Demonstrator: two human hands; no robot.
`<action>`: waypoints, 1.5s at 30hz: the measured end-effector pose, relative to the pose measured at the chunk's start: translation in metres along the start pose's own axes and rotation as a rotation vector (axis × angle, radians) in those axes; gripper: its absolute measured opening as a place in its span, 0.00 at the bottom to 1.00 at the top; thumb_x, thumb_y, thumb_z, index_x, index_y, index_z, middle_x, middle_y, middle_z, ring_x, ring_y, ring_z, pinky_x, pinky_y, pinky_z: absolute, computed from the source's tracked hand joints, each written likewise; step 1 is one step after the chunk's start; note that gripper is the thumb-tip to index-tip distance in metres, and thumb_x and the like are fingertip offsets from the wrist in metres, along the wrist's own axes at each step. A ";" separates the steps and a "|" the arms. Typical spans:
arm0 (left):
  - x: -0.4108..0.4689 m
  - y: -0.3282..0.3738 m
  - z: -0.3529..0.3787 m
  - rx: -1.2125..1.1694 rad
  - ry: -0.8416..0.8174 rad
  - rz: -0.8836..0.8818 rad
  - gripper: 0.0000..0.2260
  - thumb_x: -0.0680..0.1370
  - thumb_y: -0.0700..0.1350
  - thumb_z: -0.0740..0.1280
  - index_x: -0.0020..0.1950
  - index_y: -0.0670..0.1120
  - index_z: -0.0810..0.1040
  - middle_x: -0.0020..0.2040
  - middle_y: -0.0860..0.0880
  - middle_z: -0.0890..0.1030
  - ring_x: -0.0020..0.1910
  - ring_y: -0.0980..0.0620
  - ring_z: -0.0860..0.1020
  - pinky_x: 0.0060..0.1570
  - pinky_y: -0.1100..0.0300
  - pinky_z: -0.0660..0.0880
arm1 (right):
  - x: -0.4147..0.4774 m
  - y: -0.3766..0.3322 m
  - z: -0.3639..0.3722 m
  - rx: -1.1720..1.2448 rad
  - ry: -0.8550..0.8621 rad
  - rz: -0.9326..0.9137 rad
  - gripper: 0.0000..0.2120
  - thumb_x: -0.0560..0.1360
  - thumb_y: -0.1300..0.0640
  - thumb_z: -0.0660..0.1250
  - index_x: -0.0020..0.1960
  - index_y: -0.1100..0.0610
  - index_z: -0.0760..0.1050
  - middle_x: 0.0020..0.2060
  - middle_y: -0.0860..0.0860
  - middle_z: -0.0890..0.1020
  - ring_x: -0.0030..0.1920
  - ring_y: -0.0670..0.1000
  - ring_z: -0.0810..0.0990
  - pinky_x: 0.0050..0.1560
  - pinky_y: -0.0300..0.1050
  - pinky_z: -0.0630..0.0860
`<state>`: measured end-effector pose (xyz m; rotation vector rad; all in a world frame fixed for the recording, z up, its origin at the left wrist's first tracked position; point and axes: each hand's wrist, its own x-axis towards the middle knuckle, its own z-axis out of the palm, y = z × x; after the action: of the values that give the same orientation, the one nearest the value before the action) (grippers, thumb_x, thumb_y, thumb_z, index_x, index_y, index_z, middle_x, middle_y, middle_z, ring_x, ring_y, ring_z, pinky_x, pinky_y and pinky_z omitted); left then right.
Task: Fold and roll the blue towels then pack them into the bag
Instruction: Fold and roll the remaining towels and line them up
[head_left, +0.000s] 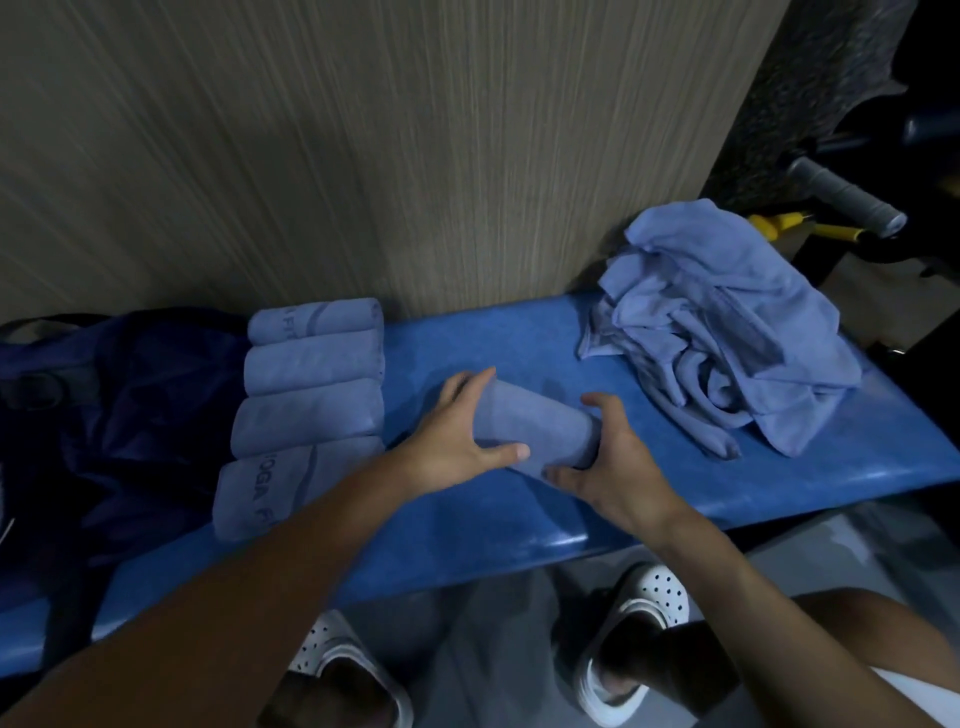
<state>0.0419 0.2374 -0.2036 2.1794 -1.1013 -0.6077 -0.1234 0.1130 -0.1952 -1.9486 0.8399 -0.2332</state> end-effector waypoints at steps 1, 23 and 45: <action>0.003 0.001 -0.003 -0.097 0.004 -0.053 0.47 0.68 0.58 0.77 0.79 0.53 0.54 0.76 0.53 0.59 0.74 0.54 0.60 0.72 0.55 0.63 | 0.000 -0.003 -0.003 0.065 0.012 -0.002 0.38 0.67 0.61 0.77 0.69 0.50 0.60 0.53 0.50 0.73 0.53 0.51 0.75 0.46 0.36 0.74; -0.037 0.004 -0.121 -1.115 0.292 -0.206 0.13 0.78 0.42 0.68 0.61 0.39 0.76 0.59 0.42 0.82 0.57 0.47 0.82 0.57 0.53 0.78 | 0.044 -0.121 0.014 0.706 -0.202 0.086 0.15 0.76 0.54 0.70 0.56 0.64 0.77 0.48 0.56 0.84 0.49 0.55 0.83 0.49 0.44 0.78; 0.029 -0.107 -0.183 -0.579 0.853 -0.391 0.16 0.75 0.51 0.72 0.55 0.40 0.79 0.45 0.46 0.83 0.45 0.49 0.83 0.43 0.55 0.80 | 0.159 -0.193 0.141 0.363 -0.049 0.081 0.11 0.75 0.52 0.69 0.45 0.61 0.77 0.38 0.49 0.80 0.35 0.44 0.77 0.28 0.32 0.74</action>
<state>0.2321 0.3207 -0.1526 1.8159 -0.0324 -0.0773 0.1521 0.1674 -0.1353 -1.5730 0.7831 -0.2686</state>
